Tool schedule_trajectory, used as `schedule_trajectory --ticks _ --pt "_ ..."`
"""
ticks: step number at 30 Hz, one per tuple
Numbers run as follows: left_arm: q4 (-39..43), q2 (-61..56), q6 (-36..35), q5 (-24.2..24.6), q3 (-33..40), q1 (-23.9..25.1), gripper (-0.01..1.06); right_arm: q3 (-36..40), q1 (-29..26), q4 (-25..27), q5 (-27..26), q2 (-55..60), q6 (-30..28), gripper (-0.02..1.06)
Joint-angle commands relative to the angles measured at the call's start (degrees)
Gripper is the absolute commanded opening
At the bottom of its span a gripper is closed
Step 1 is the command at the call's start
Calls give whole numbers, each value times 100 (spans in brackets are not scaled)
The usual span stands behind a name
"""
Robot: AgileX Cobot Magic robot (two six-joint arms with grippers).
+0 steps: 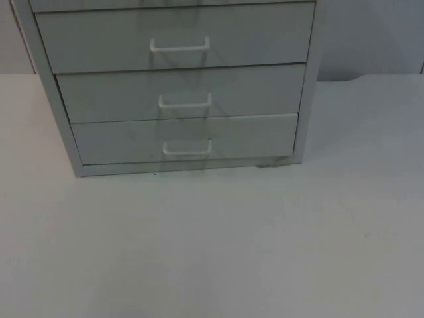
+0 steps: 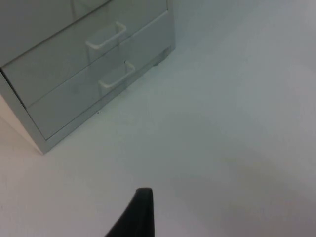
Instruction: Open the drawer with the left hand, place the block into the drawer with the right hand, then close the drawer with the left hand.
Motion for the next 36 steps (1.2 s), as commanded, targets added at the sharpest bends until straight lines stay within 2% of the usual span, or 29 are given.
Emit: schedule_trajectory --ticks 1,12,16,21,22,27,28,33,34,36 --pt "-40 -26 -54 -65 33 -33 105 13 -200 -18 -43 -19 8 105" --pt "-40 -26 -54 -65 33 -33 105 13 -279 81 -43 -19 8 105" --pt "-23 -26 -54 -65 33 177 105 13 -279 81 -43 -19 8 105" --pt "-15 -26 -54 -65 33 824 105 13 -279 81 -43 -19 8 105" --pt "-15 -26 -54 -65 33 824 105 13 -279 81 -43 -19 8 105" --pt "-15 -26 -54 -65 33 1638 105 13 -279 81 -43 -19 8 105" --pt "-15 -26 -54 -65 33 1638 105 13 -279 81 -43 -19 8 105" --pt "-15 -26 -54 -65 33 2397 105 13 -279 81 -55 -19 8 105" --pt "-15 -26 -54 -65 33 2397 105 13 -279 81 -55 -19 8 105" --pt "-15 -26 -54 -65 33 2693 105 13 -279 81 -55 -19 8 105"
